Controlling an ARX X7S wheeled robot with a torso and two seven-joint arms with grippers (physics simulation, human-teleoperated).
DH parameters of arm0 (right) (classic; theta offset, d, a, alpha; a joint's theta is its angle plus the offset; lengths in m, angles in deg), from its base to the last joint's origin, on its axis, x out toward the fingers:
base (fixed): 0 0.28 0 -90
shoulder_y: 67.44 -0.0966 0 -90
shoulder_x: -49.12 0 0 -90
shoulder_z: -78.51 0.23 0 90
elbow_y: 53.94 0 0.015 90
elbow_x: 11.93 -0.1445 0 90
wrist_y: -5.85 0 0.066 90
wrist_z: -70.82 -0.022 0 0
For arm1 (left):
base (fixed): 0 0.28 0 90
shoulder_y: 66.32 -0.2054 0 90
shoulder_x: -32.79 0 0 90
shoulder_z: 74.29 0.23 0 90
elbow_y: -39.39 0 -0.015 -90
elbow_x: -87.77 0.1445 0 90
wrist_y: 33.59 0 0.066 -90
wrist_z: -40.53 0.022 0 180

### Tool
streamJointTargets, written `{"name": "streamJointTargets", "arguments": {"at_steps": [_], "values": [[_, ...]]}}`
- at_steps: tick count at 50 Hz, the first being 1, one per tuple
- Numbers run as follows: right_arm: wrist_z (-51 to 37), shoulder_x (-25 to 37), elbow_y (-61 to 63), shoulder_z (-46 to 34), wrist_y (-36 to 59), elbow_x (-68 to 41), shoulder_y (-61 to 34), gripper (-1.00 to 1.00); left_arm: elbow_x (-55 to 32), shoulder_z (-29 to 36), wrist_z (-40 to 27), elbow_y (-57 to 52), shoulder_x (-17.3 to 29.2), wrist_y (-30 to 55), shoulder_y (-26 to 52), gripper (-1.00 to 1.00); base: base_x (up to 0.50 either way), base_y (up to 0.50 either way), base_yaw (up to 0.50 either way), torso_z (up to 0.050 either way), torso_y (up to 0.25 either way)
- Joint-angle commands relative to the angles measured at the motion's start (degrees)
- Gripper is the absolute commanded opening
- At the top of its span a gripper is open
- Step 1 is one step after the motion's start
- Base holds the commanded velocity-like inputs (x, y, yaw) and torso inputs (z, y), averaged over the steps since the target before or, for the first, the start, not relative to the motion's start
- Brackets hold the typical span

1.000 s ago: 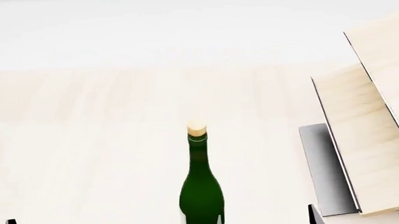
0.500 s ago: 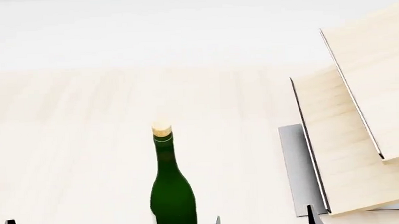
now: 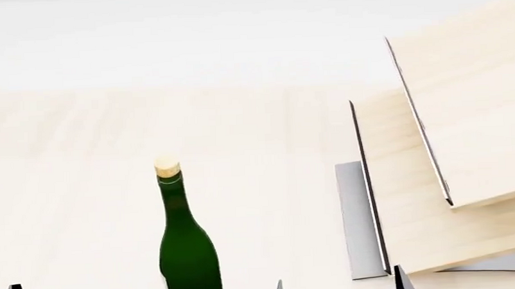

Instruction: Put the wine bottle on the wine rack.

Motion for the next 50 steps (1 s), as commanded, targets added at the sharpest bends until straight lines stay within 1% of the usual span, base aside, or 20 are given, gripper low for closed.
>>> {"name": "streamJointTargets", "arguments": {"at_steps": [1,11,50], "values": [[-0.2,0.2,0.1,-0.3,0.1,0.1,0.0,1.0,0.0,0.2,-0.2,0.1,0.2,-0.1,0.0,1.0,0.0,-0.12,0.0,0.0,0.0],[-0.5,0.6,0.2,0.0,0.5,-0.3,-0.4,1.0,-0.3,0.1,-0.4,-0.8,0.4,0.9,0.2,1.0,0.0,-0.12,0.0,0.0,0.0],[-1.2,1.1,-0.5,-1.3,0.0,0.2,-0.6,1.0,0.0,0.7,-1.2,-0.2,1.0,0.1,0.1,1.0,0.0,-0.12,0.0,0.0,0.0]]}}
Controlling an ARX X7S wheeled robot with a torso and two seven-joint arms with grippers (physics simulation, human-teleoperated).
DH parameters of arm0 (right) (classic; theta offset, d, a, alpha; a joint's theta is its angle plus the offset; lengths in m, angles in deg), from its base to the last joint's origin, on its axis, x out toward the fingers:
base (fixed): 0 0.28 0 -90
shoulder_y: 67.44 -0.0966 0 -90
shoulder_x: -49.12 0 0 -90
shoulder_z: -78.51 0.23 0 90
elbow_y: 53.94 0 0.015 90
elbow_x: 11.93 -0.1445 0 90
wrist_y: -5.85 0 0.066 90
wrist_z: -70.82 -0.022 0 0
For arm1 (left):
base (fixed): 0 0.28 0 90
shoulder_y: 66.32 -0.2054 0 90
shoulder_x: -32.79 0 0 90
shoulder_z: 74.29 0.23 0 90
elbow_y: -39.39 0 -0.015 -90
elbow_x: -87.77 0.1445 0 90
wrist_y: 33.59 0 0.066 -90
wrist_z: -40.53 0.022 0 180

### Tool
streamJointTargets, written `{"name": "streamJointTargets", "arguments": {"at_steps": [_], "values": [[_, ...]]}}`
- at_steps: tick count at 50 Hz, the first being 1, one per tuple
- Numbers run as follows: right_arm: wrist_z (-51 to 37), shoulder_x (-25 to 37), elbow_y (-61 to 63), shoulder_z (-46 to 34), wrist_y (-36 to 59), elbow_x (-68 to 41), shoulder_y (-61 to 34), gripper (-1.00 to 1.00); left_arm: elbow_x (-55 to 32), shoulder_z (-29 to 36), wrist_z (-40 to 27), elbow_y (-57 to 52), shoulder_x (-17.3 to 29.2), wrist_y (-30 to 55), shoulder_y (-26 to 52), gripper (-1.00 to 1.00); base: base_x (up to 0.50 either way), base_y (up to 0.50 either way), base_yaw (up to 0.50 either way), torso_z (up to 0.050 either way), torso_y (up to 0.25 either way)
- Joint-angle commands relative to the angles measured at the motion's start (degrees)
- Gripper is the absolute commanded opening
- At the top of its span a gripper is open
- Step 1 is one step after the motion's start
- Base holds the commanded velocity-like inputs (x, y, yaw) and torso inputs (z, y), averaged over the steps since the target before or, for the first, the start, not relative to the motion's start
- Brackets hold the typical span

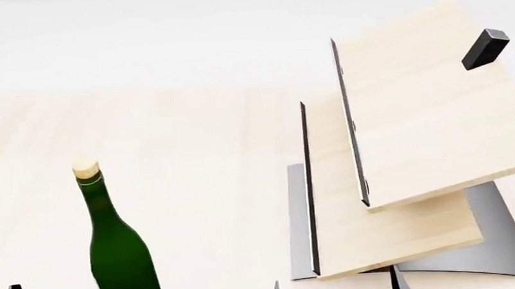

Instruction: Put the wine bottle on the wine rack.

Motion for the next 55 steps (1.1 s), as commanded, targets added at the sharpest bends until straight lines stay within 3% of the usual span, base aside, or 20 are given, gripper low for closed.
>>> {"name": "streamJointTargets", "arguments": {"at_steps": [1,48,55], "values": [[-0.2,0.2,-0.1,-0.3,-0.1,0.0,0.0,1.0,0.0,0.1,-0.3,0.1,0.2,-0.2,0.0,1.0,0.0,-0.12,0.0,0.0,0.0],[-1.3,0.2,-0.7,-2.3,0.2,2.4,-1.0,1.0,0.1,0.8,-1.1,0.1,0.9,0.0,0.3,1.0,0.0,-0.08,0.0,0.0,0.0],[-1.6,-1.2,1.8,-2.4,4.1,1.9,-4.4,1.0,0.2,1.0,-1.2,0.1,0.9,0.2,0.3,1.0,0.0,0.0,0.0,0.0,0.0]]}}
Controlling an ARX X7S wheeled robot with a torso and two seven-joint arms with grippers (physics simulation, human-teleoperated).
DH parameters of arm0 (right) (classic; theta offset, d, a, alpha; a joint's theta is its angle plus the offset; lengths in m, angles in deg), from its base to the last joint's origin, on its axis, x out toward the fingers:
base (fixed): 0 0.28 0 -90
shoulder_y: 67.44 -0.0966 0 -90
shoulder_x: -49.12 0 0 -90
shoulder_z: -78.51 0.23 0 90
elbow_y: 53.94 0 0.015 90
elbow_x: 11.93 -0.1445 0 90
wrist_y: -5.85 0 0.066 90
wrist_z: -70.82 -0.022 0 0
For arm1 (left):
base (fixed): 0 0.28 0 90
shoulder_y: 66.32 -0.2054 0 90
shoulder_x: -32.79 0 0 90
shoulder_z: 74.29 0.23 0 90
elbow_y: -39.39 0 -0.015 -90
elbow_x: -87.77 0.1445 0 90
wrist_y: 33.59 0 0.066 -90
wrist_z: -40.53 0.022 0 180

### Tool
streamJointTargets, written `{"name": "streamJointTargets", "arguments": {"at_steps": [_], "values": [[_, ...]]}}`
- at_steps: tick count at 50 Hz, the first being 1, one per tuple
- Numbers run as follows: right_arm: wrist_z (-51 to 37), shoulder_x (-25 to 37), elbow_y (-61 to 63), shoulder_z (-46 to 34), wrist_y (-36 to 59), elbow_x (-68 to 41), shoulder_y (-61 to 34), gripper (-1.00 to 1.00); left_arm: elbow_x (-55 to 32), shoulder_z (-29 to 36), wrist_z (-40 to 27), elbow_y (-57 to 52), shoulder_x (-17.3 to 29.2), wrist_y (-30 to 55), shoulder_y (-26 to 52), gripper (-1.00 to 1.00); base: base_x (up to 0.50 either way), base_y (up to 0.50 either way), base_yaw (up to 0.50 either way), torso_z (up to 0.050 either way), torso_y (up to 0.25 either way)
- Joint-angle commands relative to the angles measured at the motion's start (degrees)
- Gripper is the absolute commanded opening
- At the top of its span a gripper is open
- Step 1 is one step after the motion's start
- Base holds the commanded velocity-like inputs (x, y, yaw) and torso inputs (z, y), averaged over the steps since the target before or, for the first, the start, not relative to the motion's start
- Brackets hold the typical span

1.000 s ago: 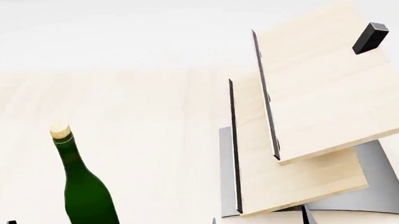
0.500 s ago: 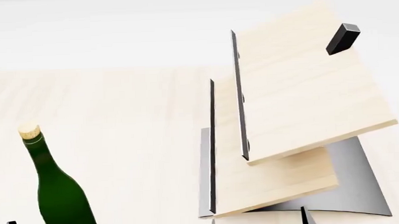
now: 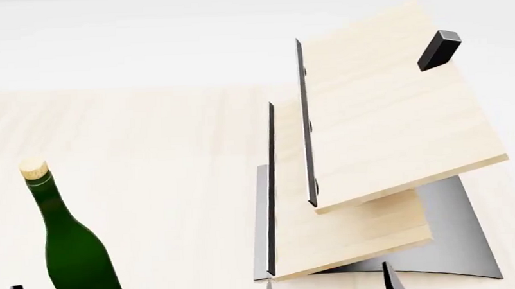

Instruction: Put the wine bottle on the wine rack.

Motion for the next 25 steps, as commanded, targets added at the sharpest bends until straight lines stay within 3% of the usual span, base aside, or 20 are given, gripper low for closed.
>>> {"name": "streamJointTargets", "arguments": {"at_steps": [1,13,19,25], "values": [[-0.5,-1.7,2.0,-0.8,4.0,1.1,-3.8,1.0,0.1,0.3,-0.1,0.0,0.1,0.2,0.1,1.0,0.0,0.0,0.0,0.0,0.0],[2.0,-4.8,4.7,-1.9,18.4,-0.8,-15.9,1.0,0.3,0.4,-0.4,0.2,0.3,0.0,0.2,1.0,0.0,0.0,0.0,0.0,0.0],[4.7,-6.2,6.0,-3.8,33.7,-2.5,-28.6,1.0,-0.1,0.1,-0.6,0.2,0.5,0.0,0.4,1.0,0.0,0.0,0.0,0.0,0.0],[6.4,-7.6,1.4,-5.8,36.1,-1.4,-37.1,1.0,-0.3,-0.2,-0.9,0.1,0.7,-0.2,0.3,1.0,0.0,0.0,0.0,0.0,0.0]]}}
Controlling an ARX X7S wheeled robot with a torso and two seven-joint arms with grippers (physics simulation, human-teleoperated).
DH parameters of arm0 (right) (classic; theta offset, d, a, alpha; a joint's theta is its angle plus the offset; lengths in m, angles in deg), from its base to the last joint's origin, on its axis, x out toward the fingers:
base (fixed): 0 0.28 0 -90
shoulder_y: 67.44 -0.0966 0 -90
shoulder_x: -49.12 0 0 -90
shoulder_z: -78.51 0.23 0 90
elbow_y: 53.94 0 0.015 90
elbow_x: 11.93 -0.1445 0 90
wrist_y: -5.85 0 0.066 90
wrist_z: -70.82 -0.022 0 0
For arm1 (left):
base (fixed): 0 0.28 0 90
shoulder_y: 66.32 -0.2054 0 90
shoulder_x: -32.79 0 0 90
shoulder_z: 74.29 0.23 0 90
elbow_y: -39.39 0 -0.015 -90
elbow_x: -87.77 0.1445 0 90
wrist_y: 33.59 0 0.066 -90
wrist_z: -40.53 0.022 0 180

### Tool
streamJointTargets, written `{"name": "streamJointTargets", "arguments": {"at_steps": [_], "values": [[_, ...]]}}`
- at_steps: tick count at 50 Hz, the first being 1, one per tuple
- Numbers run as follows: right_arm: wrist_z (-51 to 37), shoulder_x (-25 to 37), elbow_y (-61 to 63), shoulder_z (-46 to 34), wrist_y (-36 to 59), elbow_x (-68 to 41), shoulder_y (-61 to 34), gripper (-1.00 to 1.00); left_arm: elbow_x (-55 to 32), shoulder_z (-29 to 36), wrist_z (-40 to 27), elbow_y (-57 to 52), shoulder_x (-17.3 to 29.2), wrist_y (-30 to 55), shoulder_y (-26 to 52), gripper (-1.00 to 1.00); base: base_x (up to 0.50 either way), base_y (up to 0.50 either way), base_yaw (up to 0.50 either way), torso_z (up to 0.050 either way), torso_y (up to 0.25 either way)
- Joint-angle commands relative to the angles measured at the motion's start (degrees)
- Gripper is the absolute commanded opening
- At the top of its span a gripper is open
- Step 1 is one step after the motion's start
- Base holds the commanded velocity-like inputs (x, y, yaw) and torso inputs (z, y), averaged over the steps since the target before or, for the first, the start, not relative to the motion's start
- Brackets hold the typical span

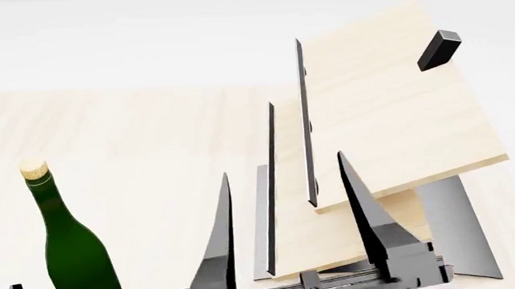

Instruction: Put the wine bottle on the wine rack.

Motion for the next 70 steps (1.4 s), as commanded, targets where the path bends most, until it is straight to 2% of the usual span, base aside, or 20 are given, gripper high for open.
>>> {"name": "streamJointTargets", "arguments": {"at_steps": [1,4,11,13,15,20,23,28,37,44,70], "values": [[4.2,-3.1,-2.7,-1.9,14.1,-2.7,-16.3,1.0,-0.2,-0.3,-0.4,-0.1,0.3,-0.2,0.0,1.0,0.0,0.0,0.0,0.0,0.0],[4.7,-2.7,-3.9,-2.4,16.1,-1.9,-19.3,1.0,-0.3,-0.4,-0.5,0.1,0.4,-0.3,0.1,1.0,0.0,0.0,0.0,0.0,0.0],[10.8,-4.5,-5.0,5.5,29.2,-16.9,-27.5,1.0,-0.3,-0.3,-0.7,0.1,0.5,-0.3,0.1,1.0,0.0,0.0,0.0,0.0,0.0],[14.3,-6.0,-7.1,10.0,35.9,-26.4,-30.5,1.0,-0.1,-0.3,-0.7,0.0,0.4,-0.3,0.1,1.0,0.0,0.0,0.0,0.0,0.0],[14.9,-6.1,-8.8,10.6,37.6,-28.1,-32.1,1.0,-0.2,-0.2,-0.8,0.0,0.4,-0.2,0.1,1.0,0.0,0.0,0.0,0.0,0.0],[20.0,-7.0,-15.2,15.4,47.1,-40.2,-37.0,1.0,-0.1,-0.1,-0.8,-0.1,0.5,0.1,0.1,1.0,0.0,0.0,0.0,0.0,0.0],[22.3,-6.9,-19.8,16.0,52.5,-45.0,-40.2,1.0,-0.1,0.0,-0.8,0.1,0.5,0.0,0.2,1.0,0.0,0.0,0.0,0.0,0.0],[25.1,-6.8,-21.9,15.2,54.9,-48.2,-41.6,1.0,0.2,0.2,-0.9,0.1,0.5,0.0,0.2,1.0,0.0,0.0,0.0,0.0,0.0],[28.3,-7.0,-24.2,9.6,54.6,-47.7,-43.3,1.0,0.2,0.4,-1.1,0.4,0.5,0.1,0.4,1.0,0.0,0.0,0.0,0.0,0.0],[28.5,-7.6,-25.4,8.3,53.9,-47.6,-43.6,1.0,0.1,0.4,-1.2,0.2,0.7,0.2,0.4,1.0,0.0,0.0,0.0,0.0,0.0],[32.5,-11.0,-39.8,-2.1,44.9,-40.8,-44.7,1.0,0.2,0.8,-1.6,0.2,1.0,0.2,0.5,1.0,0.0,0.0,0.0,0.0,0.0]]}}
